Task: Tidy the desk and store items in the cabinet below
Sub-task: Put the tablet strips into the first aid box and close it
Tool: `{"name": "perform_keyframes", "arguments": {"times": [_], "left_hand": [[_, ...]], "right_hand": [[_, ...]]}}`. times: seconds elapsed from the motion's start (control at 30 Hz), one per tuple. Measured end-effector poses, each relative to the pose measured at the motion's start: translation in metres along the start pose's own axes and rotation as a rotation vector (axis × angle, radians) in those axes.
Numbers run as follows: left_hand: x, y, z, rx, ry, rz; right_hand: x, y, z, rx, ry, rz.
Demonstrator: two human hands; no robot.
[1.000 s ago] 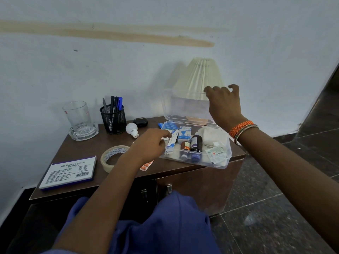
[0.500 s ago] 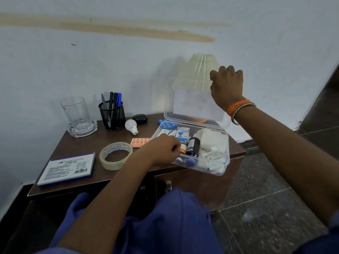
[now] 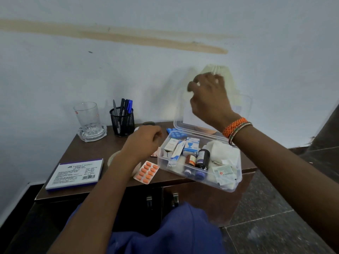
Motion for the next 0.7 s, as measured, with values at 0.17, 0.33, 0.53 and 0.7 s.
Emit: {"name": "perform_keyframes", "arguments": {"times": [0.17, 0.33, 0.53, 0.7], "left_hand": [[0.015, 0.009, -0.029, 0.122, 0.079, 0.046], [0.03, 0.009, -0.037, 0.257, 0.071, 0.096], [0.046, 0.001, -0.041, 0.414, 0.053, 0.124], [0.055, -0.007, -0.053, 0.49, 0.096, 0.086]], "right_hand": [[0.049, -0.069, -0.064, 0.215, 0.248, -0.401], [0.068, -0.147, -0.086, 0.264, 0.235, -0.753], [0.051, -0.193, -0.098, 0.08, 0.182, -1.086], [0.042, -0.196, -0.111, 0.085, 0.207, -1.121]]}}
Point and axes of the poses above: each hand's wrist, its own x-axis towards the middle knuckle, its own y-axis out of the back of the hand, z = x × y, the point moved 10 cm from there along x, towards the middle knuckle, and after that the axes turned 14 degrees about y, right-handed, at the moved point
